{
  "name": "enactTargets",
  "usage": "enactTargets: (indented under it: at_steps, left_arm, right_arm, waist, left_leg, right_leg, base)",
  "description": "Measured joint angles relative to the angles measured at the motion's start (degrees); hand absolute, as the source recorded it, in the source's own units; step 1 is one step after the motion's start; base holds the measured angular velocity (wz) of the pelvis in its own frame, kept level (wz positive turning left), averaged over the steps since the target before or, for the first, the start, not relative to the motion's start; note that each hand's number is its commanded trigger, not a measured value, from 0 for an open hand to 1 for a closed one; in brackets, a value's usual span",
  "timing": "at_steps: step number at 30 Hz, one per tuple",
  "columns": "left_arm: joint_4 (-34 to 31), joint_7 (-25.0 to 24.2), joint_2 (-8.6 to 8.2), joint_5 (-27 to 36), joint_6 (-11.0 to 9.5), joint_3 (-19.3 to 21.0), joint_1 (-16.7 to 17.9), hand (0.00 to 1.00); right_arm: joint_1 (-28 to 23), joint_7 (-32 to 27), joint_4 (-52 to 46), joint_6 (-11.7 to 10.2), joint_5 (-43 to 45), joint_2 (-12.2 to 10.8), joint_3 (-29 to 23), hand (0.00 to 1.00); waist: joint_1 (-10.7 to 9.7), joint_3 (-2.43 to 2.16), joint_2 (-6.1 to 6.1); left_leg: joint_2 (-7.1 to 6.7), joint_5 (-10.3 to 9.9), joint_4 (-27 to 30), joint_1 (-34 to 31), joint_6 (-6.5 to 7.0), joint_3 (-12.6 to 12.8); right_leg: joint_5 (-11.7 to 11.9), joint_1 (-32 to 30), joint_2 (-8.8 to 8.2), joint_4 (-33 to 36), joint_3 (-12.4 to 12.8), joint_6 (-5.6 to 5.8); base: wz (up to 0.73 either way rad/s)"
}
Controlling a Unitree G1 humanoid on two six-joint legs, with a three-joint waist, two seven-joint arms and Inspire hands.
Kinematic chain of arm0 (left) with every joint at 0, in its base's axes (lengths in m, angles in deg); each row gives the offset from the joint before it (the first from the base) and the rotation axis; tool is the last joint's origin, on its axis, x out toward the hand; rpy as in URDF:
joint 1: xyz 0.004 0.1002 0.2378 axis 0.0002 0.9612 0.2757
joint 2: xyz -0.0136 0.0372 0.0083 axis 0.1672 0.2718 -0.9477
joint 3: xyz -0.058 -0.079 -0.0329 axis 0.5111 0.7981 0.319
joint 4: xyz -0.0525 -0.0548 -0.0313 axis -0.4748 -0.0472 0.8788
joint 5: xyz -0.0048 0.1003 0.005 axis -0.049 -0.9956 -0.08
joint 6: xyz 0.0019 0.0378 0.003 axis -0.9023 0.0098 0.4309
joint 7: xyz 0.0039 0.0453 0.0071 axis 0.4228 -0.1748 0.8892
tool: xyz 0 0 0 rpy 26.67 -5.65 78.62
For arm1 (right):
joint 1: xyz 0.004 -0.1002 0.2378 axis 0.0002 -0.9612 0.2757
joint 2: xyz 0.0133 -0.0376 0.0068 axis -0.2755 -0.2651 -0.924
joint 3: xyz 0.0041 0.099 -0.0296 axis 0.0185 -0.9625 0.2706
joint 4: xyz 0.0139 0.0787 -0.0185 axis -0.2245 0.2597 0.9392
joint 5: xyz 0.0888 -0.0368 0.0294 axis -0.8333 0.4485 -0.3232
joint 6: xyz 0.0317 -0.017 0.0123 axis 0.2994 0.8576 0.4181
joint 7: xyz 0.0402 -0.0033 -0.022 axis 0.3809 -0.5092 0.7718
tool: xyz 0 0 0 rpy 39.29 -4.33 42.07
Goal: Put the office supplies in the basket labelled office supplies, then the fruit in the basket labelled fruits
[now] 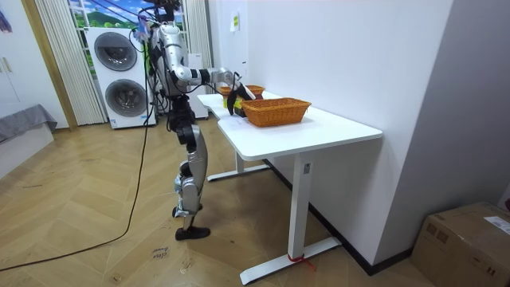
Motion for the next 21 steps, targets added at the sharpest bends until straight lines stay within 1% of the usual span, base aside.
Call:
enactTargets:
  at_steps: [3, 7, 12, 14, 17, 18, 21]
  left_arm:
    - [0.01, -0.06, 0.00, 0.01, 0.14, 0.01, 0.12, 0.00]
    - [-0.09, -0.28, -0.07, -0.06, 0.97, 0.04, 0.10, 0.00]
    - [-0.35, -0.28, -0.12, -0.15, 1.59, 0.33, -0.35, 0.00]
    - [-0.97, -0.28, -0.15, -0.15, 2.37, 0.32, -0.53, 0.00]
    - [-1.02, -0.25, -0.14, -0.13, 2.60, 0.28, -0.82, 0.00]
    - [-1.03, -0.15, -0.09, -0.06, 2.62, 0.00, -0.90, 0.00]
    - [-1.03, 0.20, -0.09, -0.10, 3.14, -0.71, -0.90, 0.00]
  right_arm:
    - [-0.33, -0.73, 0.17, 0.08, 0.20, -0.05, 0.00, 0.00]
    - [-0.63, -1.12, 0.43, 0.11, 0.97, -0.07, 0.01, 0.00]
    - [-0.60, -1.96, 0.57, 1.63, 1.81, -0.15, 0.00, 0.00]
    - [-0.43, -2.35, 0.56, 2.23, 3.67, -0.14, -0.05, 0.00]
    - [-0.33, -2.42, 0.65, 3.14, 5.00, -0.14, -0.06, 0.00]
    - [-0.18, -2.46, 0.65, 3.73, 5.46, -0.14, 0.05, 0.00]
    - [-0.07, -2.76, 0.72, 4.30, 5.66, -0.15, 0.20, 0.00]
  waist:
    - [0.21, -0.06, -0.08]
    - [0.20, -0.09, -0.14]
    - [0.31, -0.10, -0.13]
    - [0.20, -0.15, -0.07]
    - [0.13, -0.27, 0.12]
    - [-0.06, -0.27, 0.14]
    - [-0.54, -0.28, 0.16]
  left_leg:
    - [0.00, 0.00, 0.07, -0.01, 0.00, -0.10]
    - [-0.01, -0.02, 0.37, -0.12, 0.01, -0.38]
    - [0.00, -0.05, 0.41, -0.52, 0.01, -0.61]
    - [0.00, -0.05, 0.71, -1.13, 0.01, -0.64]
    - [0.00, -0.04, 0.89, -1.10, 0.01, -0.66]
    - [0.00, -0.04, 0.88, -1.10, 0.01, -0.71]
    - [-0.01, -0.04, 0.87, -1.10, 0.01, -0.73]
  right_leg:
    - [0.00, 0.19, 0.00, 0.01, 0.00, 0.00]
    - [0.01, 0.40, 0.01, 0.01, -0.05, -0.01]
    - [0.01, -0.13, -0.03, 0.09, -0.36, -0.01]
    - [0.10, -0.63, -0.04, 0.11, -0.43, -0.06]
    - [0.15, -0.59, -0.04, 0.13, -0.44, -0.06]
    - [0.15, -0.58, -0.04, 0.17, -0.44, -0.05]
    - [0.16, -0.58, -0.04, 0.20, -0.45, -0.05]
  base:
    - [0.00]
    - [0.00]
    - [0.00]
    - [0.00]
    - [0.00]
    - [0.00]
    - [0.00]
